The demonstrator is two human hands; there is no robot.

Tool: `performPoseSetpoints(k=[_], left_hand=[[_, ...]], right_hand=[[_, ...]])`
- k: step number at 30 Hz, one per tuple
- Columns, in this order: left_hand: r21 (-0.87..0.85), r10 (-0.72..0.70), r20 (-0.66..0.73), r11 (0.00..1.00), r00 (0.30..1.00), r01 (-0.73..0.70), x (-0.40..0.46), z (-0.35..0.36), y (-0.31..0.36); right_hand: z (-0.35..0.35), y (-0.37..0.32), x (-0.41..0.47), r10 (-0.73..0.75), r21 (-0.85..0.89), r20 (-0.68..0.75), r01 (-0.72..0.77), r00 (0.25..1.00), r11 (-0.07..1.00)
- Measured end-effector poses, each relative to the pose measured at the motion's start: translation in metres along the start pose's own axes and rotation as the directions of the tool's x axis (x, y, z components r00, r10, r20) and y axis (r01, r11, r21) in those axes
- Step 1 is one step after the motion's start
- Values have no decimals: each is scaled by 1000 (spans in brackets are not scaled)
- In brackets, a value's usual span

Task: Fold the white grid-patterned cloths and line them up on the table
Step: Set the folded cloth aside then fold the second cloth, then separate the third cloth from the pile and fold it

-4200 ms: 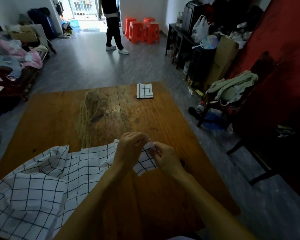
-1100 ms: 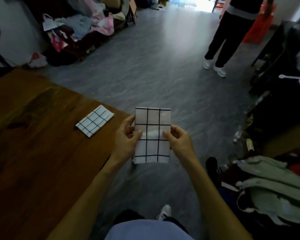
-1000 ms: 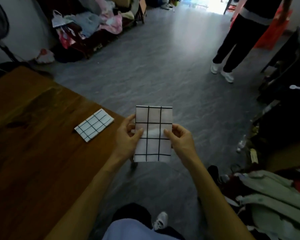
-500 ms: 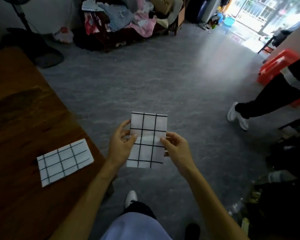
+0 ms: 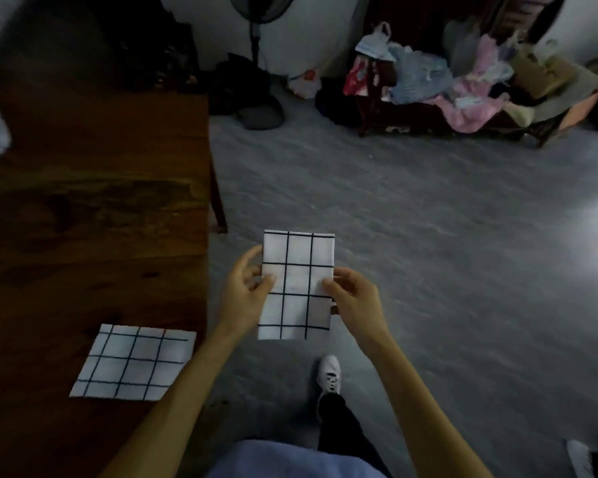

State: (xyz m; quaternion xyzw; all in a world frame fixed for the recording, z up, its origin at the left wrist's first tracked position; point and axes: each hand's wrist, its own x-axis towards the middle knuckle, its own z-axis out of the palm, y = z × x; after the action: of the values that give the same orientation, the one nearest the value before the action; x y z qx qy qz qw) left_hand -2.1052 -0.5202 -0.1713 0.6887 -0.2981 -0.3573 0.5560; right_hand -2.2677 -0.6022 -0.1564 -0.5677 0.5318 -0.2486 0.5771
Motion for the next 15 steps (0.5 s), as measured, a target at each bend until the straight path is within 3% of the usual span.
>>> performPoseSetpoints(k=[6, 11, 15], left_hand=[[19, -51, -334, 998, 941, 61, 32, 4, 21], [25, -79, -563, 993, 823, 113, 39, -7, 37], [-2, -129, -684, 985, 718, 175, 44, -26, 34]], right_hand=[[12, -36, 101, -64, -75, 357, 96, 932, 993], [49, -74, 154, -119, -121, 582, 231, 805, 965], [92, -82, 172, -54, -157, 725, 240, 686, 958]])
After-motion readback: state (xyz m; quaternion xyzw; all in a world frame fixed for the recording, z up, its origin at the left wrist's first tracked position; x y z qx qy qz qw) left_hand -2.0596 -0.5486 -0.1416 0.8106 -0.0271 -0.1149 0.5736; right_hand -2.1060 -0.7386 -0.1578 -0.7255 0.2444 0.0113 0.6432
